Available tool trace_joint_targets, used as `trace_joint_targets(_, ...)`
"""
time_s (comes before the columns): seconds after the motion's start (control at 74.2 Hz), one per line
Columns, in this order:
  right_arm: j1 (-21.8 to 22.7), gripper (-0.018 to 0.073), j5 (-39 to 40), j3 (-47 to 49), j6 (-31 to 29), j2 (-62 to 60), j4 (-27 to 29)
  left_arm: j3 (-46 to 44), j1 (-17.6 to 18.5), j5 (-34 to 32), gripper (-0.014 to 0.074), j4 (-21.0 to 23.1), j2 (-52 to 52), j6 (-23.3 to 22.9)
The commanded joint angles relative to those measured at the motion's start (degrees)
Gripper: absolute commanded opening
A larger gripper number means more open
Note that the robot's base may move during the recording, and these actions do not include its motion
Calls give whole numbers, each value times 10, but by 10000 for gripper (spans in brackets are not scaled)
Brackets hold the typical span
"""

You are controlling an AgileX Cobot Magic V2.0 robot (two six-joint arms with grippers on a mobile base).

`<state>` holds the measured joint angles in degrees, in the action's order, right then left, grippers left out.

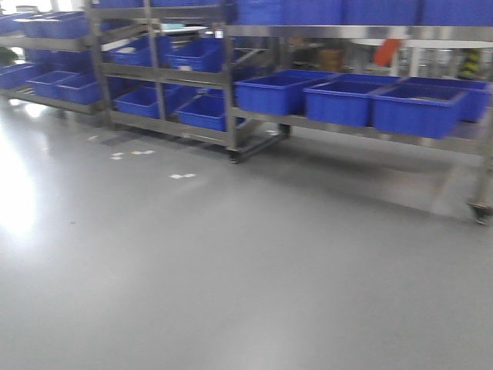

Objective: Pick and sort blue part to right shelf
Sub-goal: 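Drive the base to the bin rack holding both blue parts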

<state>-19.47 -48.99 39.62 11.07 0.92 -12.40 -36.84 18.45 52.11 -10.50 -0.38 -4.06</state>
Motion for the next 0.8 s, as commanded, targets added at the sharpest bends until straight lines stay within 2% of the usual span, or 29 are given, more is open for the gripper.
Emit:
trace_joint_targets(0.0, 2, 120, 51, 14, -4, 12, -9, -14, 3, -49, 249, -2, -5, -1)
trace_joint_targets(0.782, 2, 120, 51, 14, -4, 12, -9, -14, 3, -49, 249, -2, -5, -1)
